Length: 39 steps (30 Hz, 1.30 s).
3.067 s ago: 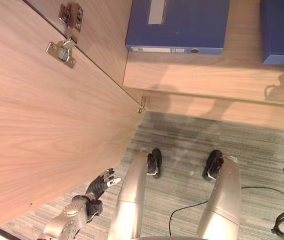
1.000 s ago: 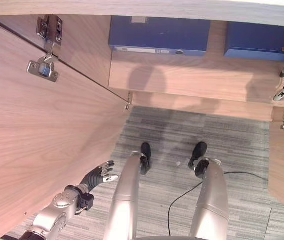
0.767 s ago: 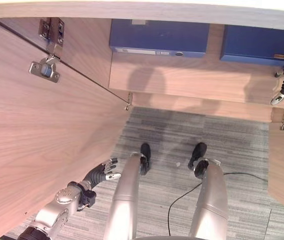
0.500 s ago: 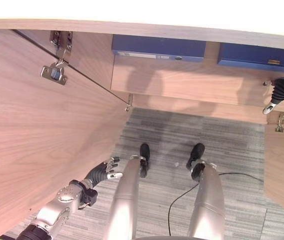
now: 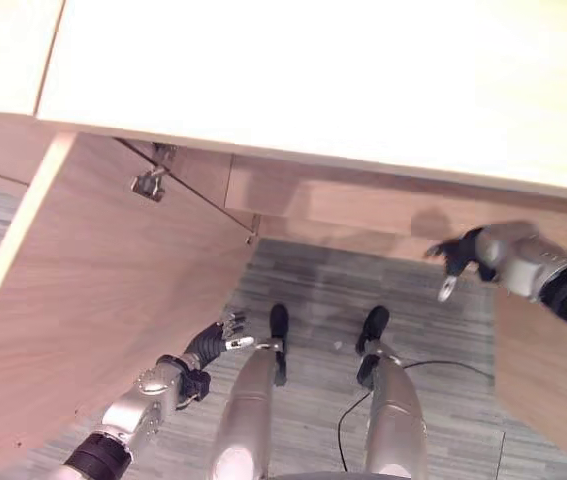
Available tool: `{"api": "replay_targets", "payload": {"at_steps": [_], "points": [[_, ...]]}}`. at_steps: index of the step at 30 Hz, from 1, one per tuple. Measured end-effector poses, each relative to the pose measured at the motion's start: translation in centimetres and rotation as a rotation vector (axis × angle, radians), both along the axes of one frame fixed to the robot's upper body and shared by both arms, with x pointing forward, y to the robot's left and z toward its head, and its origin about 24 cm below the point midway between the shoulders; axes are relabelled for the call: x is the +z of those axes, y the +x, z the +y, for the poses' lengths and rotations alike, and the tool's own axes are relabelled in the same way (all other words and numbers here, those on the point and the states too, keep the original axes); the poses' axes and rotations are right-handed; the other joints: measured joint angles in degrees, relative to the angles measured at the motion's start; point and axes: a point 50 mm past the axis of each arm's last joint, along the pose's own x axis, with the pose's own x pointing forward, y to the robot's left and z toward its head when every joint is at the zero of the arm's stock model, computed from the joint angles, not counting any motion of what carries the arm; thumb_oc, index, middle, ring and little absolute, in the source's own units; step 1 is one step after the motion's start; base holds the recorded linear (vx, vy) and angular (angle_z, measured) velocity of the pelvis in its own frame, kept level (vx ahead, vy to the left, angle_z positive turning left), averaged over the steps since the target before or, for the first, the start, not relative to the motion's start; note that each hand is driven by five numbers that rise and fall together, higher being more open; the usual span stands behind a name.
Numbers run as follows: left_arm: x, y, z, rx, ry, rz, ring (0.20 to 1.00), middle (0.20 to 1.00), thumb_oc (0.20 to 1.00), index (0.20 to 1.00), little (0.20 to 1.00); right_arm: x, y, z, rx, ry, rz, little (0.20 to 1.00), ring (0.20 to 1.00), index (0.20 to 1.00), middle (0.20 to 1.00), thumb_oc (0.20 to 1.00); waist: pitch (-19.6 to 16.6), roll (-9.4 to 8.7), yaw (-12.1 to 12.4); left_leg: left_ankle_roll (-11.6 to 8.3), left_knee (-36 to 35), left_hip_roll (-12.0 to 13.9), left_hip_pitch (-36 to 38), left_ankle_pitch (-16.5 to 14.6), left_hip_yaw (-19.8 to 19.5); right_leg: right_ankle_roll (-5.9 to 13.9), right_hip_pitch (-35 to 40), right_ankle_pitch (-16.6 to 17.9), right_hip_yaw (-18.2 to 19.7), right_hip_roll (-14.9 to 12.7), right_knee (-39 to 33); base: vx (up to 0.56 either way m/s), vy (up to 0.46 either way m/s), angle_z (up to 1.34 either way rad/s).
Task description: Put the empty folder in the office cabinet
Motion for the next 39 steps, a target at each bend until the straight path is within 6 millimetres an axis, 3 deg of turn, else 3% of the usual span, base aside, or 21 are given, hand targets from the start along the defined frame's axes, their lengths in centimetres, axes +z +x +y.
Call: {"api": "replay_targets", "payload": {"at_steps": [3,7,8,10,13,14,16,18,19,20,21,22,25,27,28,31,32,35,37,39], "points": [[-0.4,-0.2,-0.1,-0.012,0.008,0.023,1.0,1.0,1.0,1.0,1.0,-3.2,-1.4,1.6,0.036,0.041,0.095,1.0,1.0,1.0,1.0,1.0,0.9,0.3,-0.17,-0.2,-1.41,0.09,2.84,0.17,-0.27,0.03,2.65,-0.02,-0.43,0.21,-0.73,0.06,-0.093,0.02],[-1.7,-0.4,0.3,0.005,0.014,0.084,1.0,1.0,1.0,1.0,1.0,-5.4,-2.9,1.3,0.009,0.073,0.153,1.0,1.0,1.0,1.0,1.0,1.83,-0.19,-0.42,-0.37,-5.46,0.07,11.05,1.01,-0.6,0.28,10.54,-0.14,-1.28,0.66,-3.48,0.08,-0.123,0.08],[-2.7,-0.7,0.6,0.034,0.01,0.127,1.0,1.0,1.0,1.0,1.0,-5.9,-2.6,0.4,-0.081,0.108,0.131,1.0,1.0,1.0,1.0,1.0,1.79,-0.34,-1.53,-0.74,-7.87,0.17,14.27,1.29,-1.71,1.06,14.36,-0.7,-2.64,0.92,-4.83,0.04,-0.157,0.21],[-4.4,-1.0,0.7,0.095,0.007,0.199,1.0,1.0,1.0,1.0,1.0,-7.7,-3.0,-0.6,-0.212,0.151,0.108,1.0,1.0,1.0,1.0,1.0,1.66,-0.6,-1.7,-1.29,-10.12,0.34,18.03,2.71,-3.04,0.81,18.13,-0.62,-4.25,1.24,-5.79,0.08,-0.18,0.3],[-4.9,-1.6,-0.1,0.094,-0.009,0.223,1.0,1.0,1.0,1.0,1.0,-10.5,-4.6,0.2,-0.266,0.203,0.146,1.0,1.0,1.0,1.0,1.0,0.92,-1.11,-1.33,-2.17,-12.56,1.17,20.32,3.69,-4.91,0.25,20.33,-1.52,-6.0,2.01,-5.83,0.11,-0.207,0.24],[-5.1,-1.6,-0.4,0.104,-0.021,0.227,1.0,1.0,1.0,1.0,1.0,-11.8,-5.5,0.1,-0.318,0.225,0.168,1.0,1.0,1.0,1.0,1.0,0.84,-0.95,-1.3,-2.43,-13.49,1.37,20.99,4.2,-5.65,0.18,21.19,-1.75,-6.87,2.2,-5.97,0.2,-0.314,0.66],[-6.6,-2.1,-1.9,0.124,-0.033,0.289,1.0,1.0,1.0,1.0,1.0,-16.4,-9.9,0.2,-0.524,0.296,0.25,1.0,1.0,1.0,1.0,1.0,-0.68,0.85,-1.3,-3.34,-17.2,2.13,23.99,5.88,-9.83,0.04,25.57,-3.52,-11.25,3.03,-6.49,0.11,-0.22,0.84],[-7.6,-3.3,-2.7,0.115,-0.034,0.343,1.0,1.0,1.0,1.0,1.0,-18.5,-12.5,0.8,-0.596,0.309,0.32,1.0,1.0,1.0,1.0,1.0,-2.76,1.64,-1.13,-3.61,-18.0,2.96,24.15,6.07,-11.04,-0.3,26.1,-5.12,-12.61,3.77,-5.88,0.07,-0.159,0.42],[-8.4,-4.0,-3.2,0.113,-0.023,0.39,1.0,1.0,1.0,1.0,1.0,-19.1,-13.4,0.3,-0.666,0.322,0.298,1.0,1.0,1.0,1.0,1.0,-3.51,2.56,-1.36,-3.41,-18.78,3.58,23.97,5.86,-10.97,-0.59,26.56,-6.01,-13.22,4.43,-5.04,0.07,-0.149,0.28],[-8.9,-4.4,-3.5,0.107,-0.018,0.414,1.0,1.0,1.0,1.0,1.0,-19.5,-14.2,0.1,-0.7,0.319,0.297,1.0,1.0,1.0,1.0,1.0,-4.45,2.6,-1.7,-2.63,-18.96,4.66,24.23,4.99,-8.4,-1.06,27.06,-6.24,-13.75,4.29,-5.21,0.12,-0.142,0.21],[-9.1,-5.0,-3.6,0.094,-0.004,0.423,1.0,1.0,1.0,1.0,1.0,-20.2,-15.2,0.1,-0.759,0.322,0.283,1.0,1.0,1.0,1.0,1.0,-4.94,1.81,-1.59,0.3,-19.56,6.57,26.07,2.86,-2.23,-1.69,28.15,-7.0,-13.57,4.76,-5.41,0.11,-0.101,0.11],[-9.3,-5.5,-3.6,0.086,0.003,0.43,1.0,1.0,1.0,1.0,1.0,-20.6,-16.1,-0.2,-0.813,0.326,0.269,1.0,1.0,1.0,1.0,1.0,-6.37,1.32,-1.96,2.03,-19.89,7.33,26.95,1.66,0.02,-1.99,28.85,-8.06,-13.82,5.37,-5.34,0.08,-0.065,0.12],[-9.7,-6.5,-3.8,0.077,0.014,0.451,1.0,1.0,1.0,1.0,1.0,-21.3,-18.0,-1.0,-0.936,0.339,0.226,1.0,1.0,1.0,1.0,1.0,-9.2,1.1,-3.14,2.94,-19.33,9.0,28.09,1.42,1.61,-1.69,30.85,-9.87,-15.62,5.63,-4.94,0.1,-0.019,0.21],[-10.0,-7.0,-3.9,0.072,0.023,0.465,1.0,1.0,1.0,1.0,1.0,-21.8,-19.5,-1.4,-0.997,0.341,0.222,1.0,1.0,1.0,1.0,1.0,-10.93,0.82,-3.48,2.85,-19.27,9.66,28.76,1.42,2.12,-1.69,31.93,-10.64,-16.57,5.81,-4.6,0.09,0.012,0.25],[-10.5,-7.6,-4.1,0.063,0.044,0.493,1.0,1.0,1.0,1.0,1.0,-22.3,-21.2,-1.7,-1.068,0.343,0.228,1.0,1.0,1.0,1.0,1.0,-11.47,1.08,-3.72,2.76,-18.38,10.49,29.89,3.16,3.26,-1.55,34.27,-11.53,-18.02,5.73,-4.06,0.04,0.029,0.41],[-11.0,-8.6,-4.1,0.072,0.053,0.526,1.0,1.0,1.0,1.0,1.0,-22.7,-22.3,-1.6,-1.106,0.346,0.237,1.0,1.0,1.0,1.0,1.0,-13.58,0.58,-3.77,-1.2,-16.98,10.23,29.47,7.16,5.39,-0.92,34.88,-12.74,-18.75,5.11,-2.81,0.0,0.065,0.29],[-11.0,-8.5,-4.0,0.083,0.049,0.522,1.0,1.0,1.0,1.0,1.0,-22.8,-22.4,-1.3,-1.108,0.349,0.24,1.0,1.0,1.0,1.0,1.0,-13.71,0.44,-3.53,-1.56,-17.58,10.1,29.53,7.48,6.61,-0.82,35.29,-12.64,-19.54,5.0,-3.37,-0.03,0.09,0.33],[-11.0,-8.9,-3.5,0.104,0.049,0.525,1.0,1.0,1.0,1.0,1.0,-23.1,-22.7,-0.5,-1.115,0.364,0.246,1.0,1.0,1.0,1.0,1.0,-14.04,0.53,-2.3,-1.42,-20.02,9.7,29.88,8.42,7.21,-0.92,36.49,-12.69,-21.76,4.91,-3.74,0.02,0.137,0.48],[-11.6,-10.4,-2.9,0.109,0.082,0.561,1.0,1.0,1.0,1.0,1.0,-23.5,-23.8,0.0,-1.118,0.365,0.275,1.0,1.0,1.0,1.0,1.0,-15.93,1.14,-2.08,-0.96,-24.03,8.76,31.41,8.59,6.79,-0.12,38.77,-13.04,-24.86,4.01,-3.96,0.0,0.2,0.69],[-12.1,-11.6,-2.2,0.118,0.106,0.593,1.0,1.0,1.0,1.0,1.0,-23.7,-24.3,0.2,-1.118,0.366,0.288,1.0,1.0,1.0,1.0,1.0,-17.93,0.99,-1.45,-1.61,-25.42,7.97,31.72,7.98,7.03,0.75,39.15,-12.59,-25.65,3.23,-4.88,-0.04,0.215,0.36]]}}
